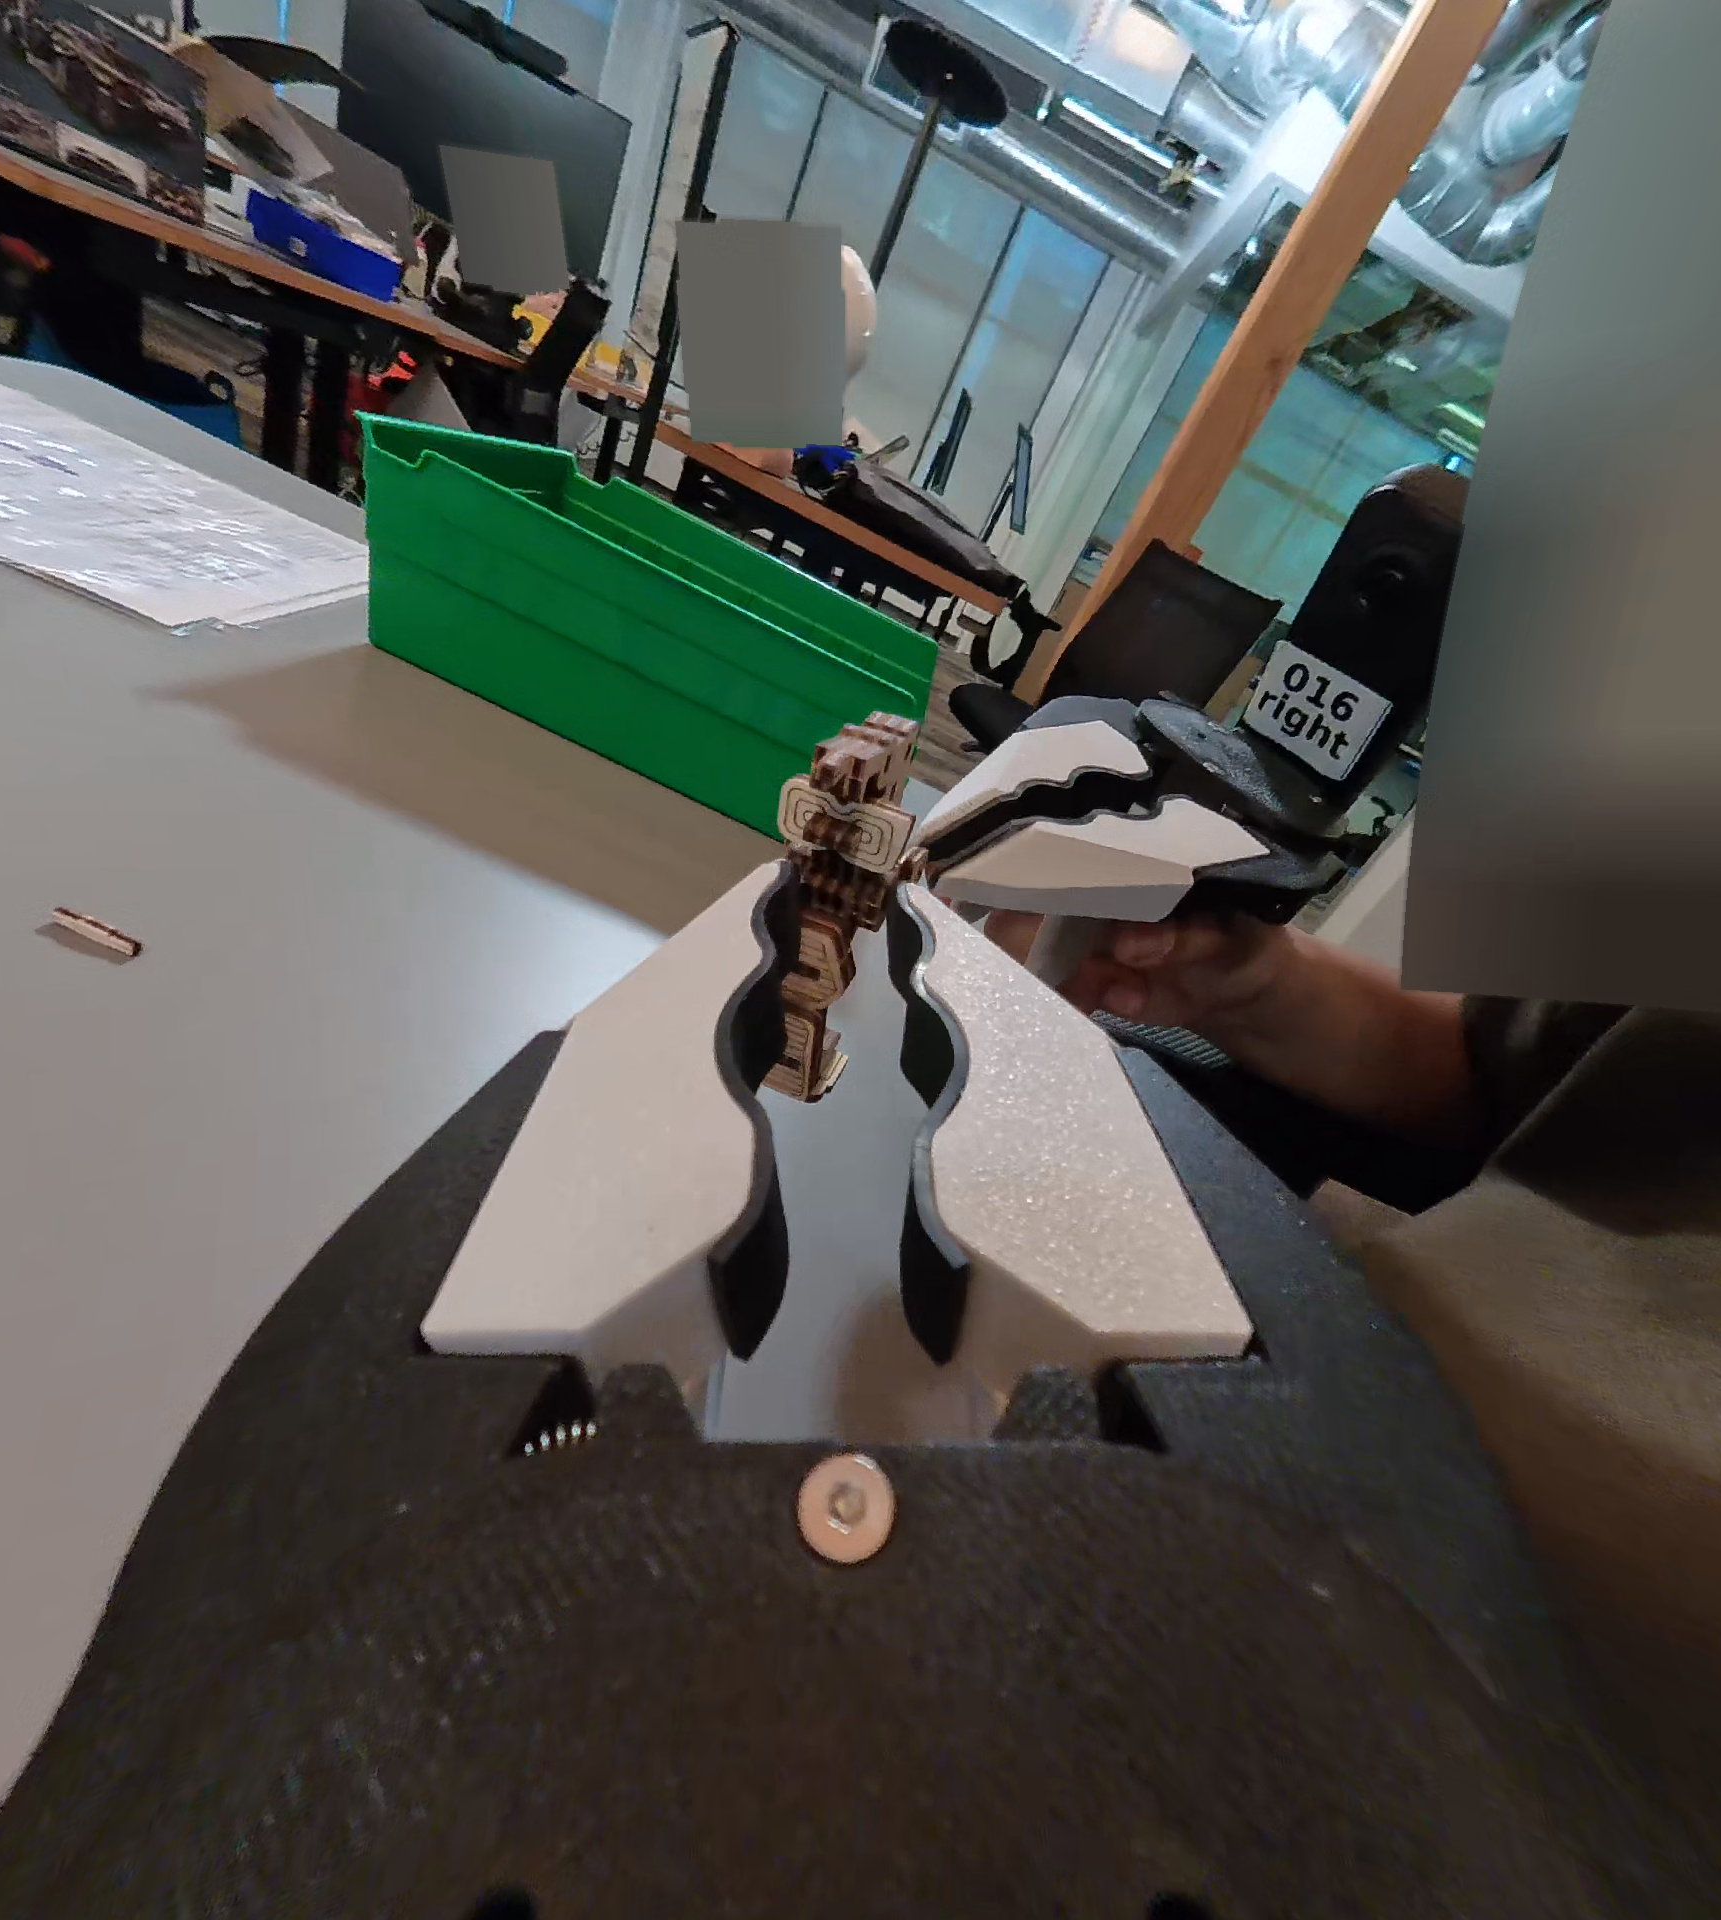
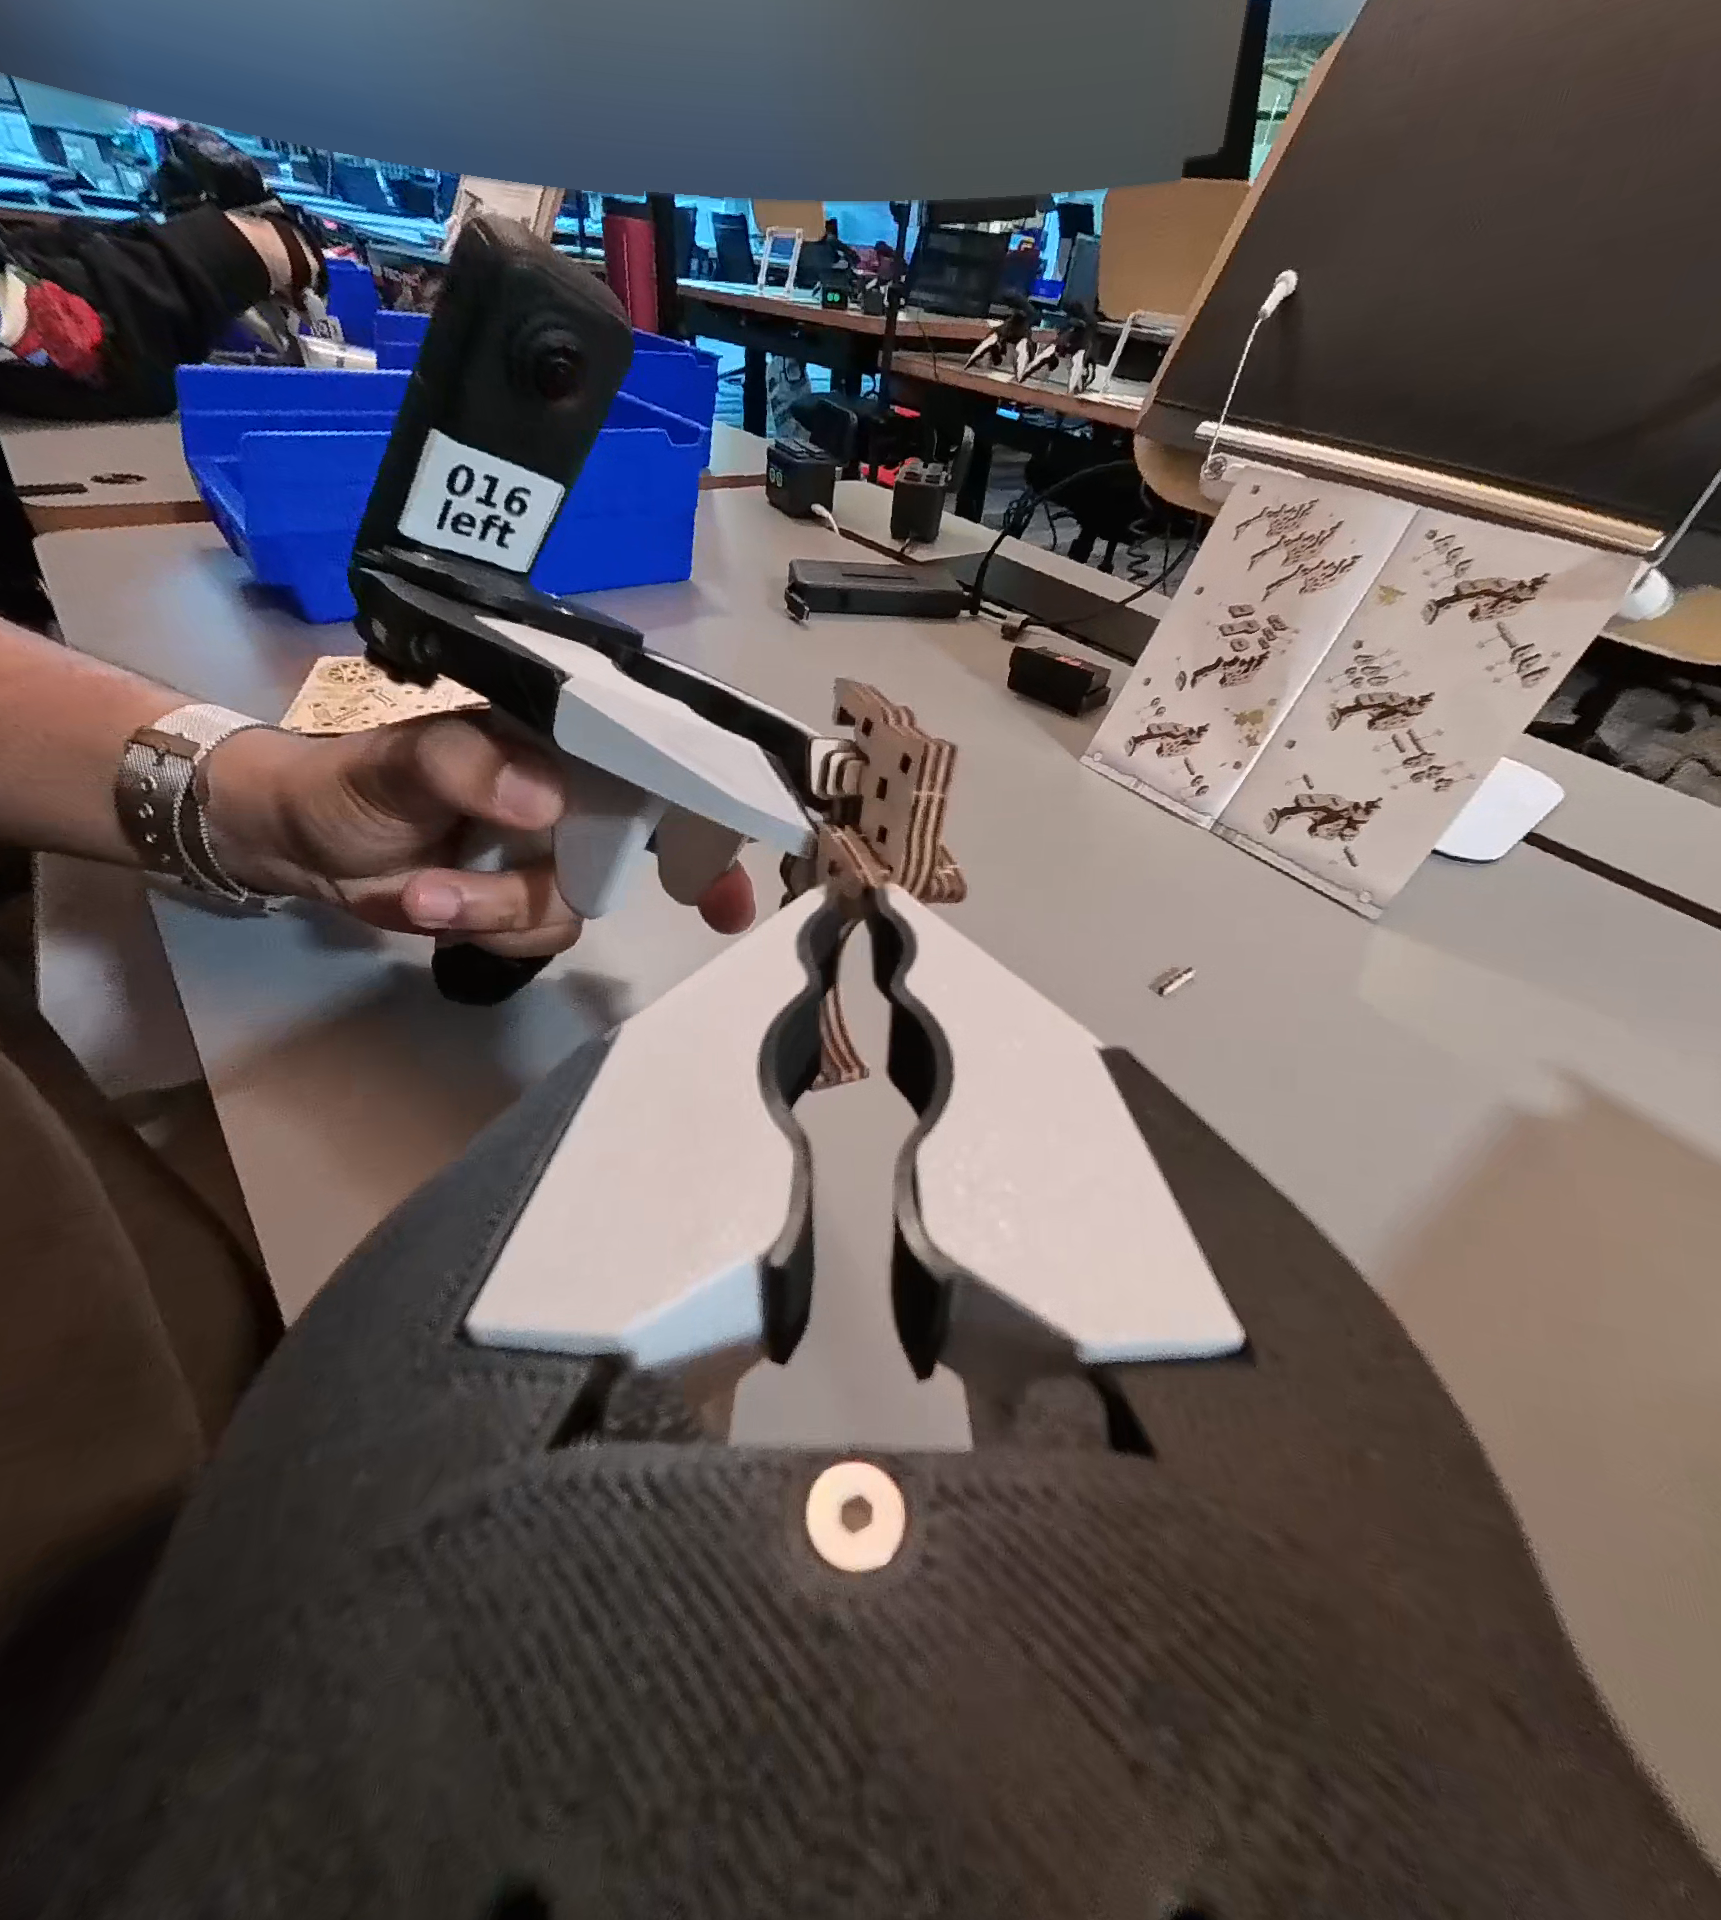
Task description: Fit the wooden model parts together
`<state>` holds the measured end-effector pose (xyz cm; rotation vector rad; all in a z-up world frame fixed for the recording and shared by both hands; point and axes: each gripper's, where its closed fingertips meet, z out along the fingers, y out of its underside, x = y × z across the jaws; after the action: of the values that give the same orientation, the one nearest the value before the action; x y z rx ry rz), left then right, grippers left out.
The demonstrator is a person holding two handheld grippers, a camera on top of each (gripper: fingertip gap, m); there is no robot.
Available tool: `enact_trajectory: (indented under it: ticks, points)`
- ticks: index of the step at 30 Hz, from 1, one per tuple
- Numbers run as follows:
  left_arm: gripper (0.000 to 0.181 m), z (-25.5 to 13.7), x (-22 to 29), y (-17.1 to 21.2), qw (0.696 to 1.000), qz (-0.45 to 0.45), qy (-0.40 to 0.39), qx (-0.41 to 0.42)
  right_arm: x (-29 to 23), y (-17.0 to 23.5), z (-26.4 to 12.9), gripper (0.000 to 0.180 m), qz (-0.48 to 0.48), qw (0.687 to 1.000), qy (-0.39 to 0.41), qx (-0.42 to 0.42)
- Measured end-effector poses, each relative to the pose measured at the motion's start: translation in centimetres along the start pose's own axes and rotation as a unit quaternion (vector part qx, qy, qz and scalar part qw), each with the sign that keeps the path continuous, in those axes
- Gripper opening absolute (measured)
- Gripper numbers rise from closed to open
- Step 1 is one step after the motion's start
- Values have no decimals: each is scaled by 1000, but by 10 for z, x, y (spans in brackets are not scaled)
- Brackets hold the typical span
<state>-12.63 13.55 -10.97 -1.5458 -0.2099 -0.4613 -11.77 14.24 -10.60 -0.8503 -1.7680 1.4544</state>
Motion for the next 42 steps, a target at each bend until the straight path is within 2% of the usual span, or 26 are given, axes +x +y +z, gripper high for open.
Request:
enact_trajectory:
  ticks: [11,19,21,23,26,27,30,33,37,40,42]
  points:
    - [14,1,-1,4,1000,25,-11,-12,2,4,1,6,-3,1000,9,-11]
    - [14,5,-10,9,995,66,-69,-28,4,16,3,5,-26,998,18,-46]
    - [14,3,-22,7,992,65,-109,-22,-5,14,3,0,-21,999,-16,-41]
    - [14,2,-22,4,995,48,-85,-16,-17,9,5,0,15,998,-47,-30]
    - [14,1,-13,-1,997,44,-70,-10,23,15,-5,0,-135,985,83,-69]
    - [14,1,-14,1,996,50,-78,-15,29,15,-8,5,-144,983,95,-69]
    - [14,3,-19,4,995,19,-93,-12,26,16,-4,16,-115,988,86,-62]
    - [14,4,-28,10,992,-65,-108,-12,20,13,1,22,-211,969,115,-60]
    - [14,7,-25,17,977,-198,-77,-2,9,18,9,24,-365,915,142,-96]
    - [14,9,-22,21,971,-232,-63,-1,6,22,12,23,-408,894,148,-111]
    - [14,10,-17,21,973,-226,-55,-2,6,23,13,21,-391,902,146,-111]
